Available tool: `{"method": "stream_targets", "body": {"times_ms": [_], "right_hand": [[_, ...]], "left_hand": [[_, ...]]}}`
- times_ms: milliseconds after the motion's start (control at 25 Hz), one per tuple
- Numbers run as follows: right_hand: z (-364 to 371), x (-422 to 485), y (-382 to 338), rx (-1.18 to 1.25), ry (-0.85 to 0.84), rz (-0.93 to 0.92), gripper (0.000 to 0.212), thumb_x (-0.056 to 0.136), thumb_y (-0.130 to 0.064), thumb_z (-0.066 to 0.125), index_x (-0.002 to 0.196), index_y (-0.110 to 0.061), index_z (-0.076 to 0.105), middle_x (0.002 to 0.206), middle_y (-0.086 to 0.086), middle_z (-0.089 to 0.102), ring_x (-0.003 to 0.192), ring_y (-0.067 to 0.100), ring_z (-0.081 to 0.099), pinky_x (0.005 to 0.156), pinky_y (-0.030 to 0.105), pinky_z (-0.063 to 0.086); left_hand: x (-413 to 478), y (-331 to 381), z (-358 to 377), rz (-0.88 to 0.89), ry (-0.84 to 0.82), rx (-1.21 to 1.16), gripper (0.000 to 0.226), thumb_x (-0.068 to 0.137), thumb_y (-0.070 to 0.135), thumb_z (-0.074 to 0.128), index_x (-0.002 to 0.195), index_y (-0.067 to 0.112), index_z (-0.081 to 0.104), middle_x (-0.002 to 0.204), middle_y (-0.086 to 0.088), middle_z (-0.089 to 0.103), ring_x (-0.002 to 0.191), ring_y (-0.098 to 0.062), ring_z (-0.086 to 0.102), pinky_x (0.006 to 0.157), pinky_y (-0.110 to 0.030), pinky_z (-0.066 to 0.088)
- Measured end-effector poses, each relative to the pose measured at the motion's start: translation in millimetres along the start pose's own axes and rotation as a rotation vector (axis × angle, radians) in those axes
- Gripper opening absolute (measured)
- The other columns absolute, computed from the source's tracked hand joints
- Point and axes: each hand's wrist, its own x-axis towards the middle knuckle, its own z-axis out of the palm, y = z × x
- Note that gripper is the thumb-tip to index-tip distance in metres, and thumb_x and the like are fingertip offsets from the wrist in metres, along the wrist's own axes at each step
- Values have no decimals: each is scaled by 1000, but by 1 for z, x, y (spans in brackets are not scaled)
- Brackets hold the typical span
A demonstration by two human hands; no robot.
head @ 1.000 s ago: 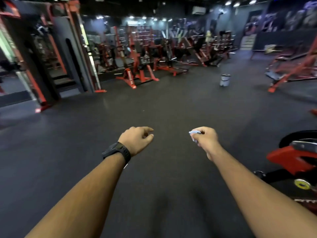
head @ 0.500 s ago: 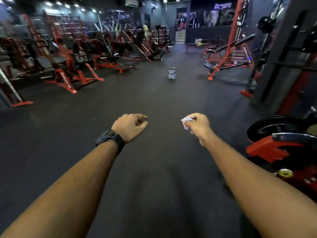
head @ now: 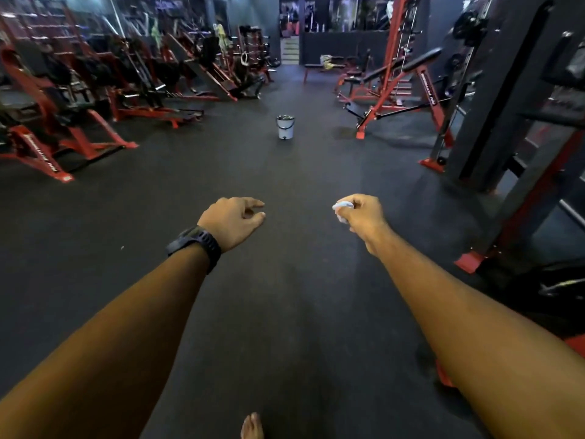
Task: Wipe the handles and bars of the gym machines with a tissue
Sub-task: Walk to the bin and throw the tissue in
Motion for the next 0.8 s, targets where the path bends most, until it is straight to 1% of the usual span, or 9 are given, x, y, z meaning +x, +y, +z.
{"method": "stream_targets", "body": {"times_ms": [160,280,360,440,520,600,640,720,800], "right_hand": [[75,120,-4,-38,31,22,12,84,-11,64,77,-17,73,63,-6,63,60,7,55,59,25,44],[118,221,-22,-72,62,11,10,82,-17,67,75,-19,73,62,-8,64,63,9,57,64,30,47],[145,283,-31,-78,69,12,9,83,-17,67,77,-19,73,64,-6,65,64,10,57,63,29,48],[173,348,-31,-61,72,15,8,84,-15,67,80,-17,73,65,-3,63,62,11,54,60,27,45],[197,410,-25,-51,74,20,8,84,-14,67,81,-11,74,65,-1,62,61,13,51,58,27,42],[227,487,-15,-63,59,8,14,82,-14,65,83,-2,72,65,0,60,63,13,50,59,28,41],[241,526,-11,-73,49,11,15,81,-14,64,83,-1,72,65,-1,60,63,12,51,59,28,41],[266,604,-14,-87,37,35,12,81,-15,65,79,-7,74,63,-4,63,62,12,55,59,28,45],[286,677,-25,-91,31,52,11,80,-15,66,78,-8,74,63,-2,64,63,13,57,60,29,46]], "left_hand": [[133,-70,-8,25,-48,-8,34,95,41,57,126,30,64,114,3,71,110,-22,64,97,-36,50],[249,-112,-30,47,-35,-6,36,93,43,56,124,27,66,116,1,71,111,-23,64,96,-36,50],[321,-134,-34,67,-29,-11,40,91,46,55,123,27,66,117,1,71,111,-25,64,97,-39,50],[392,-155,-30,74,-36,-26,35,93,41,57,123,26,67,115,0,71,110,-26,64,97,-40,50],[457,-173,-21,93,-40,-38,32,94,38,58,122,25,67,114,0,72,109,-25,64,95,-39,51],[535,-196,-9,116,-27,-50,32,94,38,59,122,25,68,113,-1,72,108,-24,65,94,-38,51],[573,-206,-4,114,-34,-44,33,94,38,59,123,25,67,113,-1,72,107,-24,65,94,-37,51],[649,-224,2,86,-66,-32,33,94,39,59,123,25,67,113,-1,72,107,-24,65,93,-37,51],[722,-240,-1,66,-67,-39,33,94,39,59,123,25,67,113,-1,72,107,-24,65,93,-37,51]]}}
